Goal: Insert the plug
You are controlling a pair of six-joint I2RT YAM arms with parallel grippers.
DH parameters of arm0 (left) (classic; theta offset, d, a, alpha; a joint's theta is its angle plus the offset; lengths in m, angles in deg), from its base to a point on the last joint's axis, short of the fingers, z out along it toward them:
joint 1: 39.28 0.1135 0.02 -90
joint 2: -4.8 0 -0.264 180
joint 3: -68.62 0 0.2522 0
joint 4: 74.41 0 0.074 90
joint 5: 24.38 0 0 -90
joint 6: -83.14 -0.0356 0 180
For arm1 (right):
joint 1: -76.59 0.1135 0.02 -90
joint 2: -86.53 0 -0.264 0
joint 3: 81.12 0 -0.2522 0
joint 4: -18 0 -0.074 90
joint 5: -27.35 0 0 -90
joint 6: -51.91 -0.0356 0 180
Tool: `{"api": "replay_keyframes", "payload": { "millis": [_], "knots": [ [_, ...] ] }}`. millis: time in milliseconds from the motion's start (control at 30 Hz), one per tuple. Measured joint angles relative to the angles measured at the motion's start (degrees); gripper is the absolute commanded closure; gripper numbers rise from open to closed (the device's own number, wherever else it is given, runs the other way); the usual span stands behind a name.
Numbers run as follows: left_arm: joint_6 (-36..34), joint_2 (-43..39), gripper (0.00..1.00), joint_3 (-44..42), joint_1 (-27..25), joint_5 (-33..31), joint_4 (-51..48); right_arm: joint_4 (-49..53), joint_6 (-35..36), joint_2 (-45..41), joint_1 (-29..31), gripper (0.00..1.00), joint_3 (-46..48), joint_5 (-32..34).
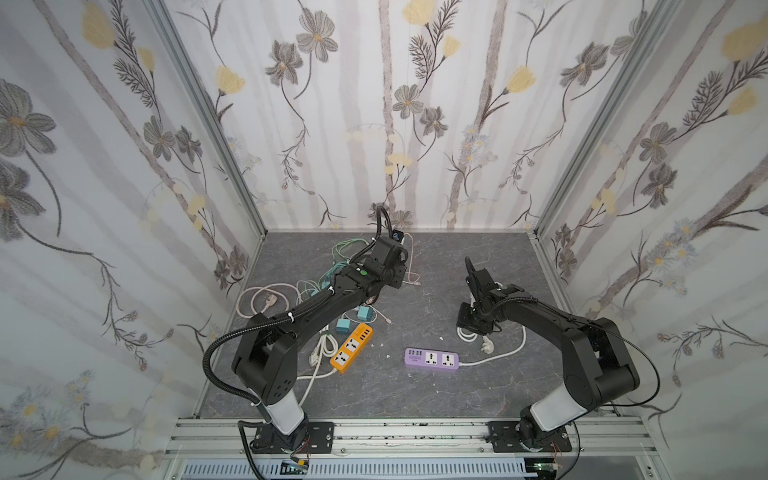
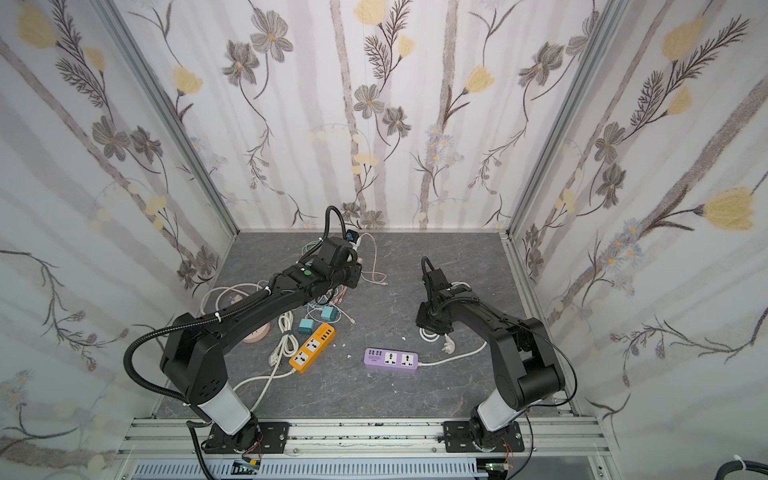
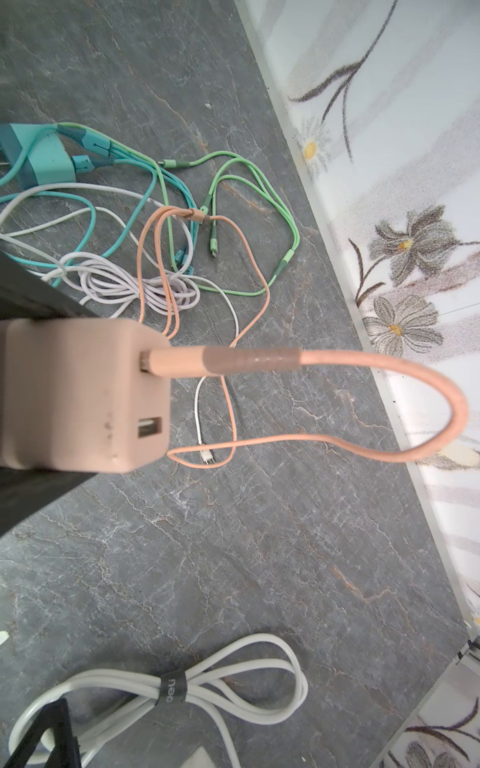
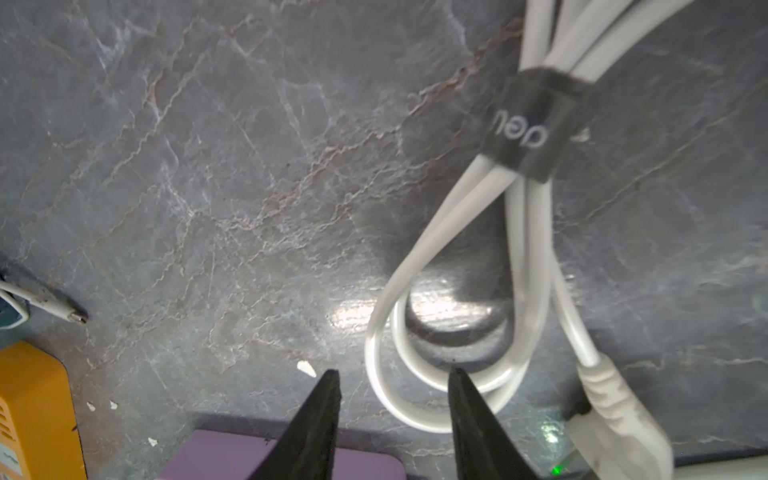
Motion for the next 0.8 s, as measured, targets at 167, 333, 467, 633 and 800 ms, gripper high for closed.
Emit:
{"api": "replay_keyframes", "payload": {
  "millis": [167, 333, 467, 633, 800],
  "knots": [
    [-0.5, -0.24, 1.0, -1.09, 0.13, -0.39, 0.55, 1.11, 0.33, 5.68, 2.25, 0.5, -2.89, 1.09],
    [-1.42, -0.26, 1.0, -2.01, 0.74, -0.59, 0.9, 2.45, 0.7, 8.57, 3.56, 0.66, -4.11, 2.91],
    [-1.46, -0.26, 1.0, -2.29, 1.14, -0.59, 1.29, 4.02, 0.9, 9.16, 4.15, 0.92, -4.35, 6.67],
    [-1.53, -0.44, 1.0, -2.32, 1.38, -0.39, 1.53, 4.17, 1.33, 4.07, 2.01, 0.98, -5.53, 7.58],
    [-2.91, -1.29, 1.0, -2.36, -0.39, 0.13, 2.25, 0.92, 4.33, -2.12, -10.47, 0.96, -9.05, 8.41]
  ]
}}
